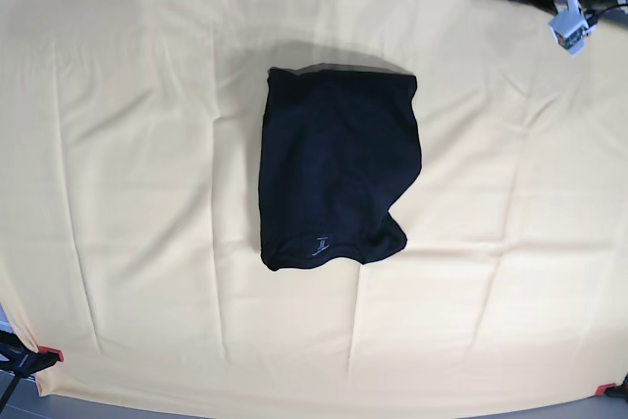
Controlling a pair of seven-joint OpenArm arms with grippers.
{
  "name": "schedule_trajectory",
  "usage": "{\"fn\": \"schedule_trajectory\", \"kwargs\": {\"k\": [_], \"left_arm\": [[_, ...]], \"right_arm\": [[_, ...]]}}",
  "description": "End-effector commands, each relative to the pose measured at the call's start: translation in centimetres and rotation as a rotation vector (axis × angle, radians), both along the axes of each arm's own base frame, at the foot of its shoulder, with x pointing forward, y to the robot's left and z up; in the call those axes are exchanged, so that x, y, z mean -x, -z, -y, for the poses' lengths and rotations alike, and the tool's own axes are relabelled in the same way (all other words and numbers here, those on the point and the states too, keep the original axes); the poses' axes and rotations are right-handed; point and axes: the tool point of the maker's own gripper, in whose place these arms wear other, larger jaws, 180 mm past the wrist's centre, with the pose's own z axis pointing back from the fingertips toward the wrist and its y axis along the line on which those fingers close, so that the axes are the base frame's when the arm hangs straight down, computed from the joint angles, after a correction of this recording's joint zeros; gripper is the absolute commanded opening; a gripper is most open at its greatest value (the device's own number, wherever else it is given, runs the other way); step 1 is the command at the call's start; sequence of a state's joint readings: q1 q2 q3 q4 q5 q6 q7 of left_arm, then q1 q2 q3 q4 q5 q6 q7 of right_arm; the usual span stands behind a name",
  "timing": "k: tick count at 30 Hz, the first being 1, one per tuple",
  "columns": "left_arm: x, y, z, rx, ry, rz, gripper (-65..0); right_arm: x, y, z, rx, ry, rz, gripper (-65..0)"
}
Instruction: Fold the T-shirt properly
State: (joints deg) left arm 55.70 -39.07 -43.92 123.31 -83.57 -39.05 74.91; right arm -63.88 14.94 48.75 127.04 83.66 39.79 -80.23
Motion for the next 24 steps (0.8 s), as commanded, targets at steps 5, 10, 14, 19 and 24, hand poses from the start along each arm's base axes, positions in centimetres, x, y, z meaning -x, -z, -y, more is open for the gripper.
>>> {"fn": "schedule_trajectory", "kwargs": {"k": [5,10,14,19,24], "left_arm": [[5.9,0.7,0.6,0.02,-0.019,-0.187,-65.0],[9.6,1.1,1.0,0.024,-0.091,-0.303,-65.0],[11.1,2.3,0.6,0.011,-0.15,-0.358,-65.0],[14.2,5.4,1.6,0.012,-0.165,-0.462,-65.0],[17.2,9.3,3.2,-0.003,-0.155,-0.568,-65.0]], "right_arm": [[3.6,-0.6,-0.1,-0.011,-0.006,-0.117,-65.0],[5.1,-0.3,0.4,-0.016,0.021,-0.173,-65.0],[6.3,0.9,0.1,-0.068,0.059,-0.224,-65.0],[11.7,4.8,-0.7,-0.079,-0.034,-0.463,-65.0],[14.3,9.6,-1.6,-0.051,-0.127,-0.543,-65.0]]}}
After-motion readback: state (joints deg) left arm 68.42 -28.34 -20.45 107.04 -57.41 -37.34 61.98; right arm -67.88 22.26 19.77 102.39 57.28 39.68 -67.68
